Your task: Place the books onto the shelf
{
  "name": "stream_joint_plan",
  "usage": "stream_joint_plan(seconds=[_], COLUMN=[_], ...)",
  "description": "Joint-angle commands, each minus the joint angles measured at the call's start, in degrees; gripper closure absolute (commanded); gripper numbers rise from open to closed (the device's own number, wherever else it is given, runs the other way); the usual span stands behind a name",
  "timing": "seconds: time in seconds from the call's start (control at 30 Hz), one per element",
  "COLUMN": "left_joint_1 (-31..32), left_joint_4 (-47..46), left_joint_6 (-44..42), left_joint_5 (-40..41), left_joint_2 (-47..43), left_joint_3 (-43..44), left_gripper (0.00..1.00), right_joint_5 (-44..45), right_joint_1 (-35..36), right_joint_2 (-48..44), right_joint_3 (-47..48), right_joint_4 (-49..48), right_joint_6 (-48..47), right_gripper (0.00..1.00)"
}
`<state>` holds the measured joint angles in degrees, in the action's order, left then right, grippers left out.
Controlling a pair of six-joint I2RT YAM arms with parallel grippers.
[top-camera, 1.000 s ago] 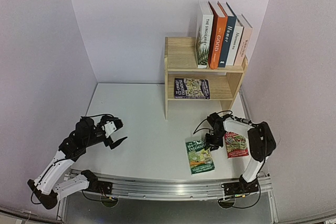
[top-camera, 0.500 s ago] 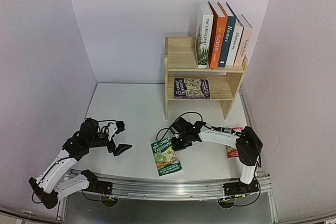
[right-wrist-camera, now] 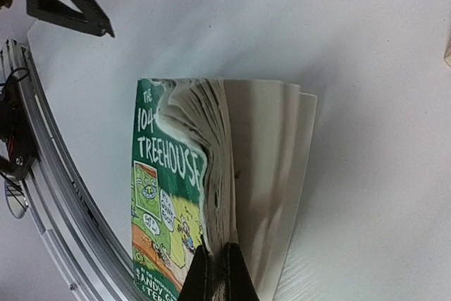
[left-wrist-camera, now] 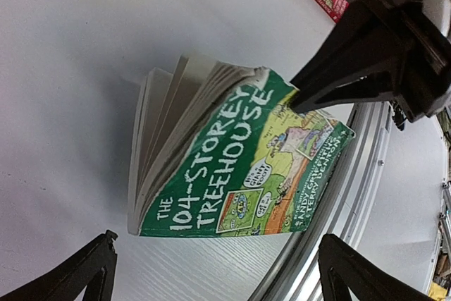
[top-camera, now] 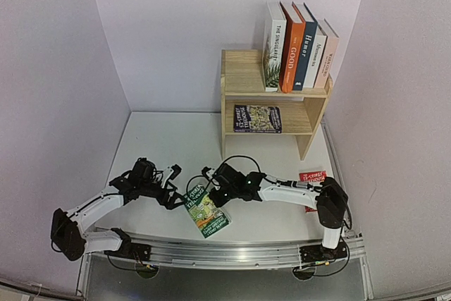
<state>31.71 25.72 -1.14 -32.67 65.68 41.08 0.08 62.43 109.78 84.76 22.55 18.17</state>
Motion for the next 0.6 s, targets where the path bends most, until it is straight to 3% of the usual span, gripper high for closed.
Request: stream_joint_plan(seconds=[0.0, 0.3, 0.43, 0.57], left_joint_1=[-1.4, -1.4, -1.4, -1.3], left_joint_4=[-2.8, -1.2, -3.5, -4.5], left_joint_6=[-0.2, 10.4, 9.3, 9.4], left_joint_5=[-3.8, -7.0, -5.6, -9.4], left_joint_2=[3.2, 13.0, 15.3, 18.4], left_joint_3=[1.1, 2.3, 2.6, 2.7], left_gripper=[0.0, 0.0, 0.0, 0.0], right_joint_5=[1.0, 1.7, 1.8, 1.7], right_joint_1=[0.7, 0.9, 0.8, 0.7], right_joint_2=[-4.6, -4.5, -4.6, -5.4], right_joint_3=[0.0, -2.8, -4.0, -3.6], right_joint_4=[-7.0, -7.3, -7.6, -9.1], right_joint_6=[-2.7, -2.1, -1.6, -2.4], right_gripper=[1.0, 1.0, 1.0, 1.0])
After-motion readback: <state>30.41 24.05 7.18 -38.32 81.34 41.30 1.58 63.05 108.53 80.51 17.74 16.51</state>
